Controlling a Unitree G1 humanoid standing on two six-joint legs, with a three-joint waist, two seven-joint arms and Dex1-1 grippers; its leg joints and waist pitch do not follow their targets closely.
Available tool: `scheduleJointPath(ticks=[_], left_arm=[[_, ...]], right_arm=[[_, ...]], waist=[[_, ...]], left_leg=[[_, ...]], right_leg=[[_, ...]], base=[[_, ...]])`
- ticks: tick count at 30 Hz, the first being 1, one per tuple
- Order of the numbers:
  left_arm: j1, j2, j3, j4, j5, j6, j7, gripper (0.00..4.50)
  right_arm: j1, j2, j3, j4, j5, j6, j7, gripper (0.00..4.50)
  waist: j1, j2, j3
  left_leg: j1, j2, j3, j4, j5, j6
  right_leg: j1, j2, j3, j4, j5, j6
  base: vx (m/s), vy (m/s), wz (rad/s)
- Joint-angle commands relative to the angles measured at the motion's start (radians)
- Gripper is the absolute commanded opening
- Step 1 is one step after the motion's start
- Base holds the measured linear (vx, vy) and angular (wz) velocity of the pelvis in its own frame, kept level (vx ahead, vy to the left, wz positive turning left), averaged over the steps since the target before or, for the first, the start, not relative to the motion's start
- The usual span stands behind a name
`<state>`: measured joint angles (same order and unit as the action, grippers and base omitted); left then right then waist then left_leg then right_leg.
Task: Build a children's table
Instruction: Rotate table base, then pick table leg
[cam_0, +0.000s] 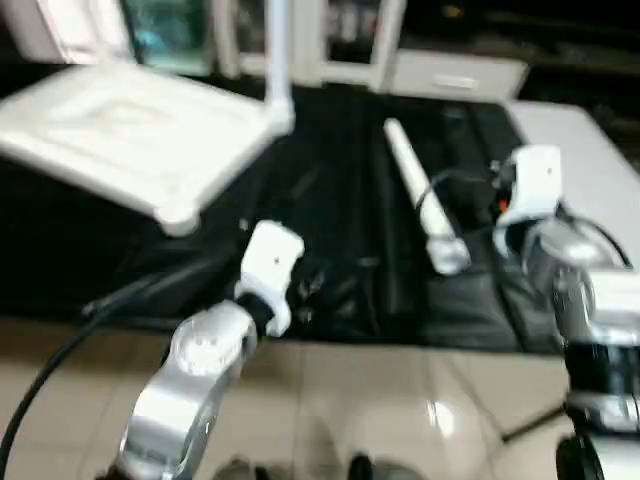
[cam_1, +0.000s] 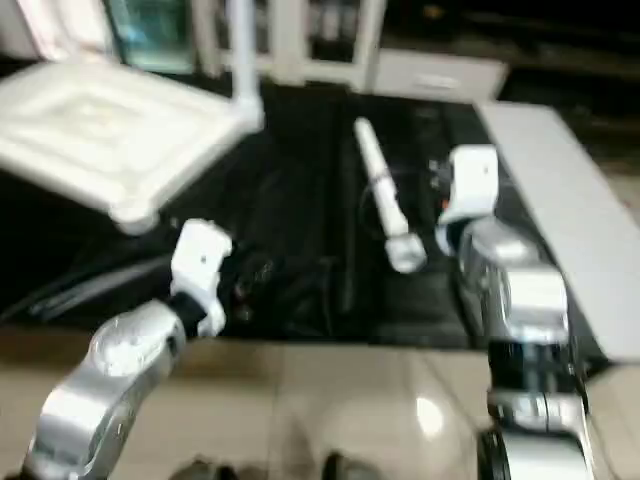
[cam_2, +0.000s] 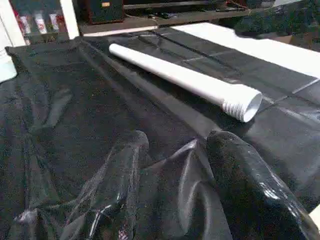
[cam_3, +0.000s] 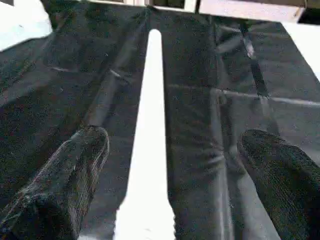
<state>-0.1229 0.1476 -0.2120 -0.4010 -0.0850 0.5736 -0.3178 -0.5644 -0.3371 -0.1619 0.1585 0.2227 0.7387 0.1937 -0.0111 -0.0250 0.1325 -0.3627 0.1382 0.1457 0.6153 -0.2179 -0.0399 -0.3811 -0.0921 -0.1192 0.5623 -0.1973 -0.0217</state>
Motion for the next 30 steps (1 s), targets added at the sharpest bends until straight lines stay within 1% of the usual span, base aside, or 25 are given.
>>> scheduleJointPath(ticks=[1,2,4,6,8,11,12,13,14,15,16,17,18,19,20,21,22,23,24,25,26,27,28,29,30], left_arm=[[0.007,-0.002,0.007,-0.039,-0.001,0.018,0.013,2.3],[0.011,-0.001,0.013,-0.045,-0.006,0.022,0.014,2.3],[0.011,0.002,0.019,-0.05,-0.007,0.025,0.015,2.3],[0.006,0.008,0.032,-0.05,-0.013,0.034,0.01,2.3],[0.006,0.012,0.032,-0.052,-0.011,0.033,0.011,2.3],[0.008,0.008,0.036,-0.058,-0.022,0.041,0.012,2.3],[0.007,0.007,0.037,-0.059,-0.024,0.042,0.013,2.3],[0.006,0.008,0.037,-0.059,-0.024,0.044,0.013,2.3],[0.002,0.009,0.037,-0.058,-0.022,0.043,0.013,2.3],[0.002,0.008,0.039,-0.058,-0.025,0.045,0.012,2.3],[0.001,0.007,0.04,-0.058,-0.026,0.046,0.011,2.3],[0.001,0.007,0.04,-0.058,-0.029,0.048,0.009,2.3],[0.001,0.008,0.039,-0.059,-0.029,0.049,0.008,2.3],[0.001,0.01,0.037,-0.058,-0.028,0.049,0.007,2.3],[0.0,0.013,0.035,-0.057,-0.025,0.048,0.005,2.3],[-0.001,0.012,0.034,-0.056,-0.025,0.048,0.004,2.3],[-0.001,0.012,0.034,-0.055,-0.025,0.048,0.004,2.3],[-0.003,0.011,0.033,-0.054,-0.028,0.049,0.002,2.3],[-0.003,0.011,0.031,-0.056,-0.03,0.052,0.003,2.3],[-0.004,0.012,0.03,-0.056,-0.03,0.052,0.002,2.3],[-0.005,0.011,0.027,-0.057,-0.031,0.055,0.001,2.3],[-0.006,0.011,0.027,-0.057,-0.031,0.056,0.001,2.3],[-0.007,0.011,0.025,-0.057,-0.031,0.057,0.0,2.3],[-0.004,0.004,0.029,-0.058,-0.043,0.057,-0.003,2.3],[0.0,0.003,0.026,-0.059,-0.052,0.055,-0.008,2.3]], right_arm=[[-0.02,-0.006,0.011,0.028,-0.005,0.002,0.013,4.5],[-0.025,-0.005,0.015,0.038,-0.006,-0.002,0.018,4.5],[-0.03,-0.002,0.015,0.046,-0.007,-0.007,0.024,4.5],[-0.035,0.002,0.021,0.052,-0.005,-0.01,0.027,4.5],[-0.034,0.003,0.023,0.049,-0.004,-0.008,0.028,4.5],[-0.029,0.003,0.026,0.045,-0.005,-0.009,0.03,4.5],[-0.027,0.002,0.028,0.044,-0.007,-0.011,0.031,4.5],[-0.026,0.001,0.03,0.046,-0.007,-0.013,0.032,4.5],[-0.024,0.0,0.033,0.046,-0.008,-0.013,0.034,4.5],[-0.024,0.001,0.032,0.046,-0.01,-0.013,0.036,4.5],[-0.024,0.001,0.032,0.047,-0.01,-0.013,0.037,4.5],[-0.024,0.001,0.031,0.045,-0.01,-0.012,0.039,4.5],[-0.023,0.0,0.031,0.044,-0.01,-0.011,0.04,4.5],[-0.022,0.0,0.032,0.042,-0.01,-0.011,0.041,4.5],[-0.02,-0.001,0.033,0.04,-0.01,-0.009,0.044,4.5],[-0.019,-0.003,0.034,0.039,-0.01,-0.009,0.045,4.5],[-0.019,-0.003,0.034,0.039,-0.01,-0.009,0.045,4.5],[-0.02,-0.006,0.037,0.041,-0.01,-0.01,0.046,4.5],[-0.019,-0.007,0.038,0.041,-0.01,-0.01,0.046,4.5],[-0.02,-0.008,0.038,0.042,-0.011,-0.01,0.046,4.5],[-0.023,-0.011,0.039,0.046,-0.013,-0.011,0.046,4.5],[-0.023,-0.011,0.039,0.047,-0.013,-0.011,0.046,4.5],[-0.025,-0.013,0.039,0.049,-0.014,-0.011,0.046,4.5],[-0.026,-0.015,0.04,0.051,-0.016,-0.01,0.045,4.5],[-0.029,-0.018,0.041,0.054,-0.018,-0.01,0.044,4.5]], waist=[[0.004,-0.016,-0.054],[0.011,-0.014,-0.054],[0.012,-0.015,-0.054],[0.01,-0.013,-0.05],[0.01,-0.011,-0.047],[0.002,-0.002,-0.039],[-0.002,0.007,-0.034],[0.003,0.019,-0.029],[0.041,0.019,-0.021],[0.073,0.012,-0.038],[0.03,-0.038,-0.058],[0.092,-0.066,-0.051],[0.111,-0.059,-0.061],[0.122,-0.056,-0.061],[0.129,-0.046,-0.07],[0.121,-0.015,-0.078],[0.112,0.01,-0.094],[0.058,0.028,-0.106],[0.037,0.028,-0.13],[0.037,0.028,-0.13],[0.044,0.006,-0.122],[0.045,-0.01,-0.112],[0.045,-0.036,-0.107],[0.062,-0.112,-0.118],[0.085,-0.09,-0.109]], left_leg=[[0.032,0.069,-0.046,-0.099,-0.569,-0.064],[0.012,0.067,-0.046,-0.083,-0.411,-0.024],[0.007,0.078,-0.049,-0.092,-0.389,-0.023],[0.015,0.083,-0.049,-0.1,-0.443,-0.034],[0.029,0.081,-0.05,-0.103,-0.527,-0.046],[0.061,0.083,-0.052,-0.108,-0.691,-0.057],[0.067,0.098,-0.05,-0.135,-0.797,-0.061],[0.044,0.119,-0.044,-0.182,-0.872,-0.066],[-0.036,0.147,-0.017,-0.255,-0.974,-0.056],[0.047,0.135,0.027,-0.209,-0.871,0.0],[0.111,0.106,0.014,-0.139,-0.767,0.016],[0.009,0.007,0.012,0.066,-0.205,0.088],[-0.037,0.005,-0.016,0.077,-0.12,0.104],[-0.077,0.012,-0.032,0.06,-0.063,0.106],[-0.08,0.012,-0.033,0.042,-0.028,0.113],[-0.034,0.03,-0.021,-0.027,0.059,0.131],[0.017,0.047,-0.02,-0.056,0.116,0.136],[0.118,0.123,-0.114,-0.073,0.228,0.282],[0.23,0.207,-0.191,-0.053,0.362,0.45],[0.23,0.207,-0.191,-0.053,0.362,0.45],[0.207,0.207,-0.173,-0.038,0.611,0.567],[0.157,0.14,-0.109,-0.042,0.571,0.547],[0.127,0.076,-0.062,-0.022,0.438,0.482],[0.009,-0.064,0.007,0.018,0.097,0.347],[-0.058,-0.049,-0.029,0.072,-0.015,0.234]], right_leg=[[0.01,-0.092,0.055,-0.095,-0.581,-0.04],[0.025,-0.115,0.051,-0.115,-0.698,-0.017],[0.022,-0.101,0.046,-0.107,-0.646,-0.015],[0.015,-0.088,0.045,-0.098,-0.578,-0.029],[0.014,-0.085,0.039,-0.1,-0.63,-0.017],[0.013,-0.062,0.004,-0.115,-0.71,0.016],[0.026,-0.031,-0.021,-0.091,-0.654,0.015],[0.054,-0.008,-0.026,-0.025,-0.568,0.0],[0.116,0.013,-0.008,0.182,-0.269,-0.011],[0.051,-0.001,0.05,0.151,-0.288,-0.025],[0.021,-0.038,0.092,0.059,-0.466,-0.028],[0.088,-0.154,0.209,-0.126,-1.032,-0.019],[0.14,-0.166,0.227,-0.112,-0.983,-0.042],[0.176,-0.137,0.205,-0.079,-0.76,-0.098],[0.186,-0.113,0.184,-0.065,-0.61,-0.143],[0.153,-0.048,0.128,-0.04,-0.343,-0.214],[0.127,-0.019,0.095,-0.02,-0.231,-0.22],[0.03,0.041,0.047,0.081,-0.095,-0.175],[-0.085,0.01,0.057,0.145,-0.184,-0.054],[-0.085,0.01,0.057,0.145,-0.184,-0.054],[-0.138,-0.023,0.084,0.178,-0.108,0.085],[-0.132,-0.025,0.092,0.147,-0.001,0.074],[-0.097,-0.028,0.107,0.079,0.097,0.028],[0.063,-0.033,0.181,0.009,0.106,0.012],[0.131,-0.145,0.228,-0.013,0.083,-0.058]], base=[[0.0,0.0,0.0],[0.0,0.0,0.0],[0.0,0.0,0.0],[0.0,0.0,0.0],[0.0,0.0,0.0],[0.0,0.0,0.0],[0.0,0.0,0.0],[0.0,0.0,0.0],[0.0,0.0,0.0],[0.045,-0.066,0.14],[0.124,-0.152,0.08],[0.124,-0.152,0.08],[0.16,-0.125,-0.11],[0.17,-0.055,-0.02],[0.17,-0.055,-0.02],[0.126,-0.036,0.15],[0.147,0.014,0.19],[0.147,0.014,0.19],[0.183,0.018,0.07],[0.17,-0.013,-0.01],[0.17,-0.013,-0.01],[0.086,-0.018,-0.08],[0.0,0.0,0.0],[0.0,0.0,0.0],[0.002,-0.071,0.0]])
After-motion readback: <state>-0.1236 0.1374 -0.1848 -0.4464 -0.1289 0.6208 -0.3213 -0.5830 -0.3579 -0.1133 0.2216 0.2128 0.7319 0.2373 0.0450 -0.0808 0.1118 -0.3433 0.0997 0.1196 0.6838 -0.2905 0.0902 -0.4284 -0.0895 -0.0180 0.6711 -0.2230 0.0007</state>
